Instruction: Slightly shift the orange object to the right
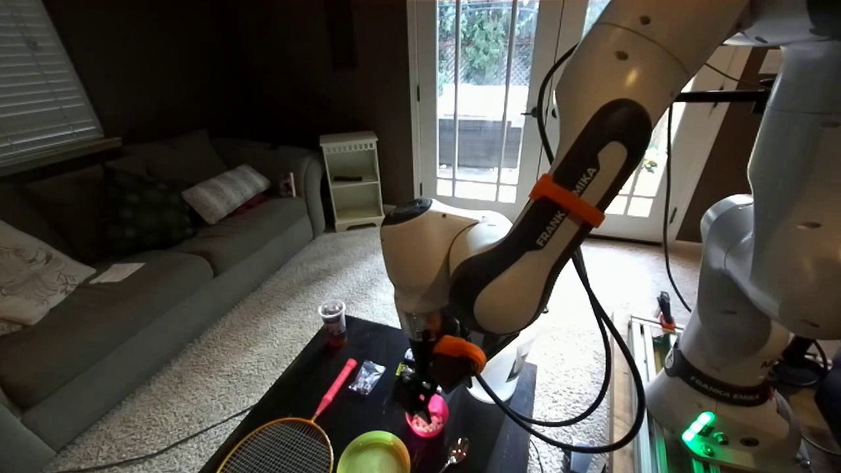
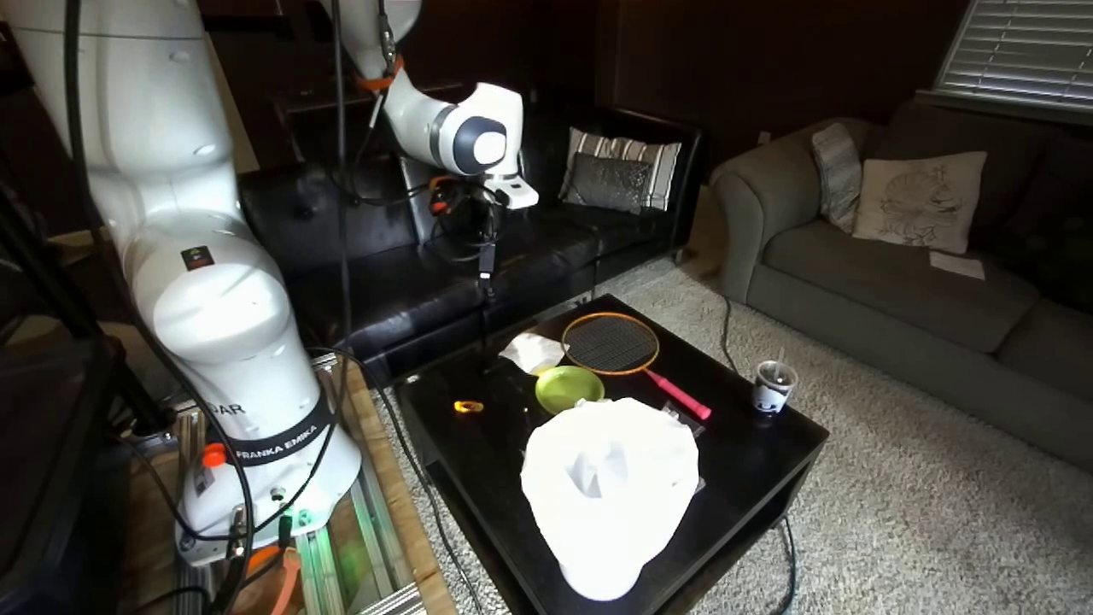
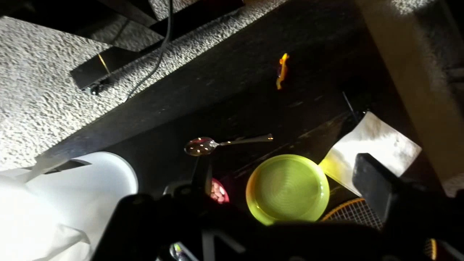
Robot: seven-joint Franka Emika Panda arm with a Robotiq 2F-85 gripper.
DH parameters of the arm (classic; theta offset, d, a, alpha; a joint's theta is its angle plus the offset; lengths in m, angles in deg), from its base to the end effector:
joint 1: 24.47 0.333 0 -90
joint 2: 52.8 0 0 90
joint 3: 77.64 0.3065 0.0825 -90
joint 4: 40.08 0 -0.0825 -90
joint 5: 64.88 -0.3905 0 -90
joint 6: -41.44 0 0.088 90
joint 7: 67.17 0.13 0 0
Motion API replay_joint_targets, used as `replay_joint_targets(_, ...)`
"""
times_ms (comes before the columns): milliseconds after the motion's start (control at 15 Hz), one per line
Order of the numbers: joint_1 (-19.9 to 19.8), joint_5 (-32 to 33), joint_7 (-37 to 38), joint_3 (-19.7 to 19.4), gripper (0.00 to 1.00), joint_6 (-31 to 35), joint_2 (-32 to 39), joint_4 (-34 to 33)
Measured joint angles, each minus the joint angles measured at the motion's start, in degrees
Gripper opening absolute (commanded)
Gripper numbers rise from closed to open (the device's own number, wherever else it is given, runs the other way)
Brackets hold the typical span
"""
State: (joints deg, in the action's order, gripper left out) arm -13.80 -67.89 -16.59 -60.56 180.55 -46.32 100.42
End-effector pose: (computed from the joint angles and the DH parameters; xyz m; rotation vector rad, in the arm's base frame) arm 0.4127 0.2220 0.2074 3.0252 -0.6766 -0.2238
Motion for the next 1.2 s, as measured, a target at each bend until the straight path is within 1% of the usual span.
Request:
replay_joint_targets(133,1.05,0.0,0.0,-0.58,1.0,0.6,0.9,-0.23)
replay_joint_targets(467,1.11,0.0,-0.08,-1.39,1.0,0.54,0.69,-0.17)
replay_joint_targets(667,1.57,-0.63,1.4,-2.17,1.0,0.5,0.76,0.81)
replay_joint_targets(933,2.93,-8.77,4.24,-1.94,1.0,1.21,1.21,3.64)
replay_joint_targets(1200,5.55,-17.1,8.7,-0.58,1.0,6.14,3.08,5.94)
